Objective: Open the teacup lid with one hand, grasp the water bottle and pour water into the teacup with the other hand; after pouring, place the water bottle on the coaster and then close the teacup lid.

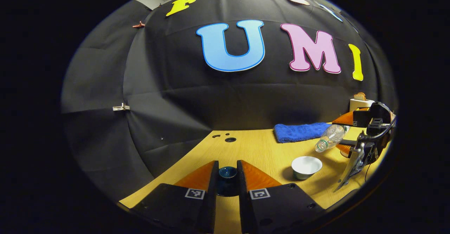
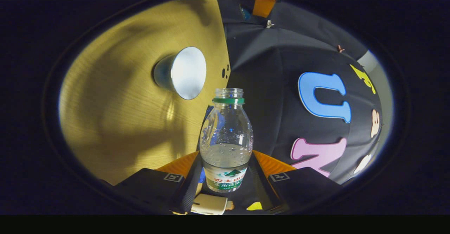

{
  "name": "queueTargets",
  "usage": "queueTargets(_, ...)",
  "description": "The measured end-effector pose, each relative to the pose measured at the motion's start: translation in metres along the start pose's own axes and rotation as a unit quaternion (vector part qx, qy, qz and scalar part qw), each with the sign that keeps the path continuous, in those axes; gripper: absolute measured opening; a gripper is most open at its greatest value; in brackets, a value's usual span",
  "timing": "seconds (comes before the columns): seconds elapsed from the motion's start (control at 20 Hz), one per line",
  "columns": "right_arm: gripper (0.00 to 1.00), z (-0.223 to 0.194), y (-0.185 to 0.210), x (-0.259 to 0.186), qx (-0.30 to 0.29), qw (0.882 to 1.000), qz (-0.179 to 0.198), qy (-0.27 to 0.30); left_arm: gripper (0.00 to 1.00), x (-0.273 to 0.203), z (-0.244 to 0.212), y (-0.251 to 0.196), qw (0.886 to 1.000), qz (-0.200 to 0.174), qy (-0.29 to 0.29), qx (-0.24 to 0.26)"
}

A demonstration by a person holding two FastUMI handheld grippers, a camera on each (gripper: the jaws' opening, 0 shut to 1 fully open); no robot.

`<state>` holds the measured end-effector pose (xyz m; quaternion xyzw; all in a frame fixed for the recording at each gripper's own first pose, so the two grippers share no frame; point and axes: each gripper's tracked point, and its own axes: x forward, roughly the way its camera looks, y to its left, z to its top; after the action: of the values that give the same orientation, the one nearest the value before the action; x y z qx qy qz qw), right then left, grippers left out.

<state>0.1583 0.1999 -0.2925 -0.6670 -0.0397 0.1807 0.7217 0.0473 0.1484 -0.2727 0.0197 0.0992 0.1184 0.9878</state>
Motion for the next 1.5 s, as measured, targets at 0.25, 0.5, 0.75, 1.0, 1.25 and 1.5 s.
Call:
queueTargets(0.25,0.73,0.000,0.002,0.004,-0.029,1.000,0.007,-0.007,0.27,-0.002,-0.002,0.002,1.000,0.002,0.000,-0.002)
queueTargets(0.5,0.73,0.002,0.011,0.004,-0.059,0.998,0.008,-0.011,0.27,-0.005,-0.004,0.007,1.000,0.007,0.000,-0.005)
queueTargets(0.75,0.73,0.002,0.004,0.005,-0.086,0.996,0.002,-0.017,0.31,-0.009,-0.010,0.011,1.000,0.011,0.005,-0.010)
queueTargets(1.0,0.76,0.007,-0.006,0.011,-0.121,0.992,-0.012,-0.023,0.27,-0.010,-0.012,0.012,1.000,0.013,0.002,-0.012)
queueTargets(1.25,0.76,0.008,-0.013,0.012,-0.151,0.988,-0.025,-0.024,0.27,-0.012,-0.013,0.013,1.000,0.013,-0.001,-0.015)
queueTargets(1.5,0.73,0.017,-0.016,0.010,-0.181,0.982,-0.030,-0.040,0.27,-0.015,-0.013,0.015,1.000,0.013,-0.002,-0.021)
